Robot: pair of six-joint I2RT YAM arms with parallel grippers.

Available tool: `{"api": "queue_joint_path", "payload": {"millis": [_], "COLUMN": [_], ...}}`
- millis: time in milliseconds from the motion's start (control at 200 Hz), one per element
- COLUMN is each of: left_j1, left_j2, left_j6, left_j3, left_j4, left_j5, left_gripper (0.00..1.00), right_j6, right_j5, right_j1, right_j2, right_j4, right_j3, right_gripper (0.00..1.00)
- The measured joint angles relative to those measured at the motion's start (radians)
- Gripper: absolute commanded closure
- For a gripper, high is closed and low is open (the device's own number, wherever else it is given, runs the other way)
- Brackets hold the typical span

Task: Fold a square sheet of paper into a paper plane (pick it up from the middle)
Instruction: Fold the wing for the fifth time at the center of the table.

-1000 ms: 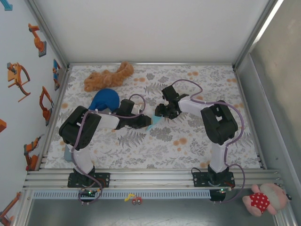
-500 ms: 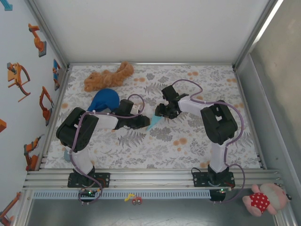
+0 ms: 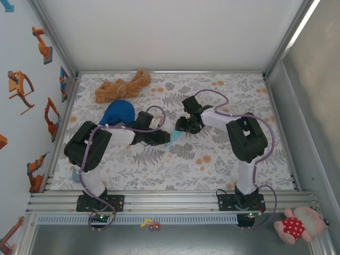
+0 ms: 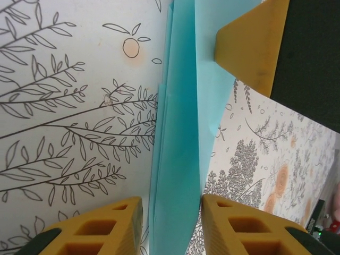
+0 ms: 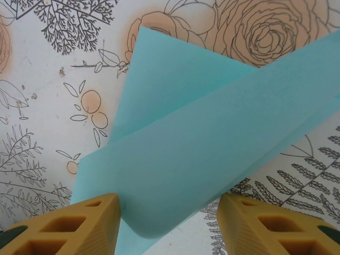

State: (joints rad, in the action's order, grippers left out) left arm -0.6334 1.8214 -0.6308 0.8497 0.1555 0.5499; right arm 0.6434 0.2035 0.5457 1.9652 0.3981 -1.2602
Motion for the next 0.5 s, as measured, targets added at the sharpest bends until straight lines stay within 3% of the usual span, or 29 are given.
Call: {"api": "queue_joint_path", "payload": {"millis": [501], "left_j1": [-0.013], "left_j2": [0.031], "left_j6": [0.019], "left_j3": [0.083], "left_j4": [-0.145], "left_j5": [-0.063], "left_gripper": [0.74], "right_j6": [0.011], "right_j5": [-0.015], "right_j1": [0.000], "right_j2": [0.011], "right_j4": [0.020], "right_j3": [-0.012], "right_gripper": [0.54]}}
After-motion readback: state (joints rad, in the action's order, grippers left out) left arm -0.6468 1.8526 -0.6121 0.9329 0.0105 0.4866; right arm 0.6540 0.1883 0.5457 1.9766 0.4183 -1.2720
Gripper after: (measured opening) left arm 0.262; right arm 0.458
